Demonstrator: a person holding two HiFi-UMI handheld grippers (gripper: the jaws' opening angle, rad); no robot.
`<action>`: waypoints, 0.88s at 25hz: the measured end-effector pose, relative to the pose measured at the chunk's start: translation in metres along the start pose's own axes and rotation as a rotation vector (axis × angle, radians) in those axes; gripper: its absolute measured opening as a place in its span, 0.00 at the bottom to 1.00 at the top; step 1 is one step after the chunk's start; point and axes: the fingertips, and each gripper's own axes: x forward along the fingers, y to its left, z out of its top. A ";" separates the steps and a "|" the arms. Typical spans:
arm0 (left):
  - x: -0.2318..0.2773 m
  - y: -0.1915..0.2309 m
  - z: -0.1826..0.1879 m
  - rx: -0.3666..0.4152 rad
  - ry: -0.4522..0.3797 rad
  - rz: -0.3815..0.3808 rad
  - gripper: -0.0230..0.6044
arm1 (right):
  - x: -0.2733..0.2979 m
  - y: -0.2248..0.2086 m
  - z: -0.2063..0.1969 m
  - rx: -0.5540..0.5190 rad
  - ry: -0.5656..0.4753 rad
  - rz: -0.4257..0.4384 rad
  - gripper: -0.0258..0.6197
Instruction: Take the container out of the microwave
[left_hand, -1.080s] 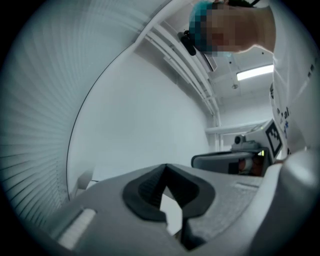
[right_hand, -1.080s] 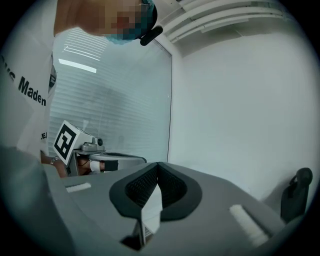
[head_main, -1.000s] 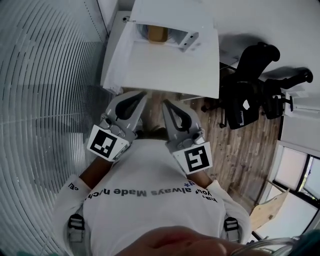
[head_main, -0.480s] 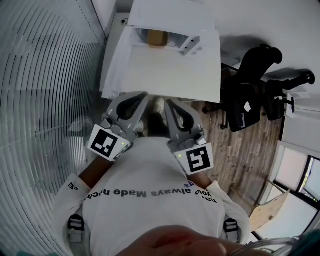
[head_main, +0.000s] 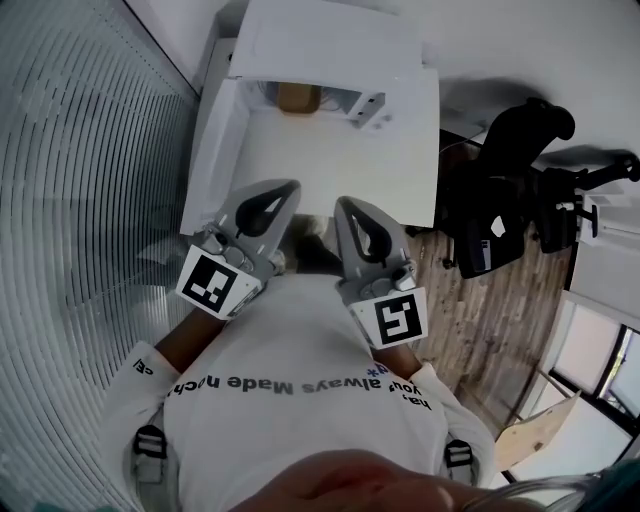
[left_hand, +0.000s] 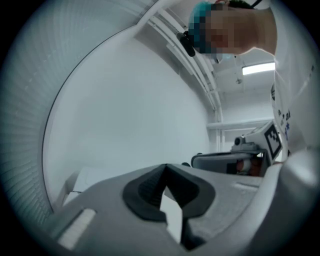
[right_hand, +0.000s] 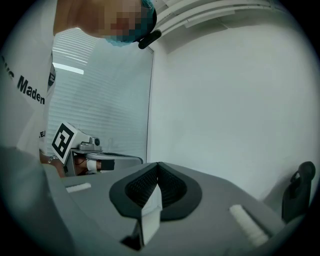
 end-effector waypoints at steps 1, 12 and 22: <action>0.015 0.001 0.002 -0.002 0.005 0.001 0.04 | 0.003 -0.014 0.002 0.006 -0.004 -0.001 0.04; 0.138 0.018 0.000 -0.003 0.007 0.054 0.04 | 0.033 -0.137 0.003 0.007 -0.015 0.047 0.04; 0.157 0.046 0.000 -0.015 0.015 0.106 0.04 | 0.061 -0.153 0.002 0.026 0.002 0.098 0.04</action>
